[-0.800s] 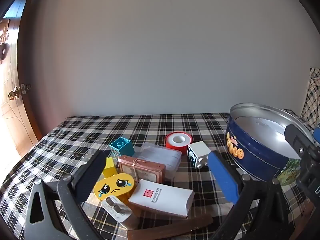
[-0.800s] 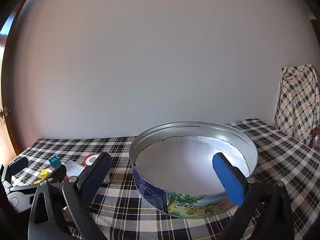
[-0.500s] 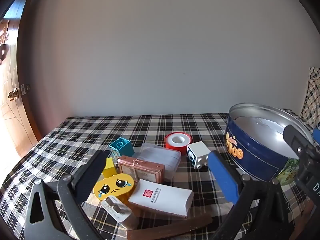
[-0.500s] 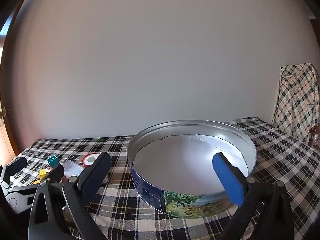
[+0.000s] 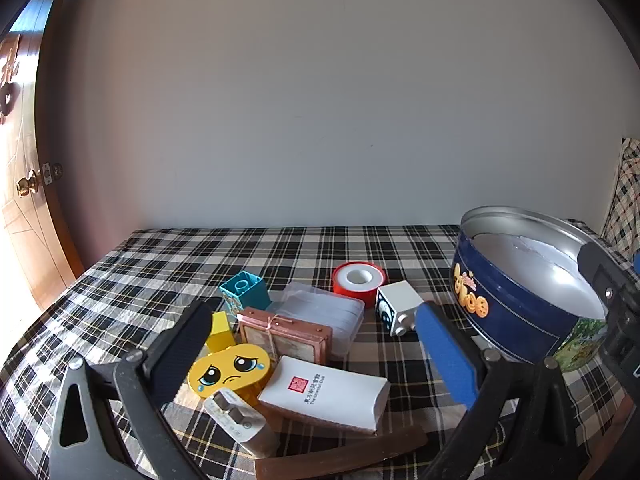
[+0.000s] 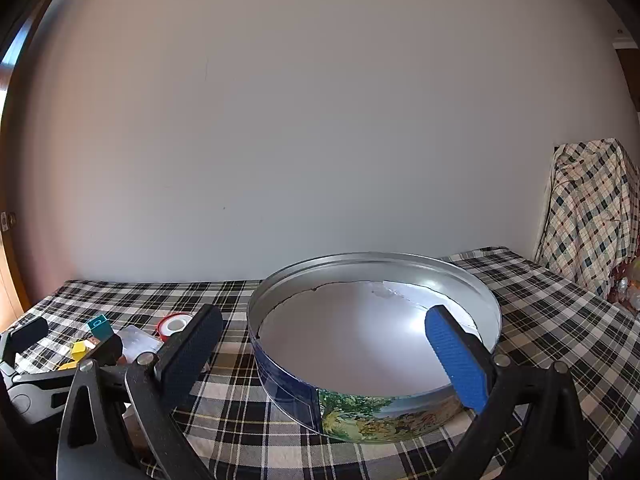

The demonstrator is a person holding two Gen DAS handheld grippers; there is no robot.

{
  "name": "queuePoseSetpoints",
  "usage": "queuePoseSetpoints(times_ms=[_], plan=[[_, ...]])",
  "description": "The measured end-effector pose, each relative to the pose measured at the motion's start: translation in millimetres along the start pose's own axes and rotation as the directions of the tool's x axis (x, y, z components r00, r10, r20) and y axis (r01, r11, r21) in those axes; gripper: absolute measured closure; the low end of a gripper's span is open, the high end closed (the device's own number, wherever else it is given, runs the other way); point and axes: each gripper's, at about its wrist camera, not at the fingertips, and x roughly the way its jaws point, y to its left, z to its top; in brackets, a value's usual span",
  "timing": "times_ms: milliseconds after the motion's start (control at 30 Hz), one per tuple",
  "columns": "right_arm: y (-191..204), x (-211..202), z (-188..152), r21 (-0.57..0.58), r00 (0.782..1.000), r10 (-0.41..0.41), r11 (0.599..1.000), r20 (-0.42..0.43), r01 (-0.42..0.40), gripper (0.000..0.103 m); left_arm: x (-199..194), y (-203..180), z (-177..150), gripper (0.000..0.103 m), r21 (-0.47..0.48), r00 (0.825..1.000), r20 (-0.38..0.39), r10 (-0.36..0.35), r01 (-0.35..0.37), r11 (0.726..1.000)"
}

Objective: Organize rigid objects

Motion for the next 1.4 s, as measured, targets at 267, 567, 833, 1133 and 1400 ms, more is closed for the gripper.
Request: queuePoseSetpoints(times_ms=[267,567,833,1133,1400], plan=[[-4.0,3.0,1.0,0.0,1.0,-0.007,1.0,-0.001,0.007,0.001,-0.6,-1.9,-0.5,0.0,0.005,1.0,-0.002,-0.002,0.002,1.0],[-3.1,2.8,1.3,0.006,1.0,-0.001,1.0,-0.004,0.001,0.001,-0.6,-3.4,-0.6,0.0,0.001,1.0,-0.007,-0.002,0.002,1.0],[-4.7,4.5,2.2,0.008,1.0,0.0,1.0,-0.006,0.0,0.001,-0.4,-3.1,-1.3,0.0,-0.002,1.0,-0.01,-0.005,0.005,1.0],[-3.4,4.0,2.0,0.003,1.0,0.004,1.0,-0.006,-0.004,0.001,0.4,-2.7,-0.9,0.0,-0.004,1.0,-0.013,-0.008,0.008,1.0],[-2.6,4.8,1.9,0.003,1.0,0.004,1.0,-0.007,-0.004,0.001,0.2,-2.1,-0.7,0.0,-0.006,1.0,-0.015,-0.008,0.008,1.0]])
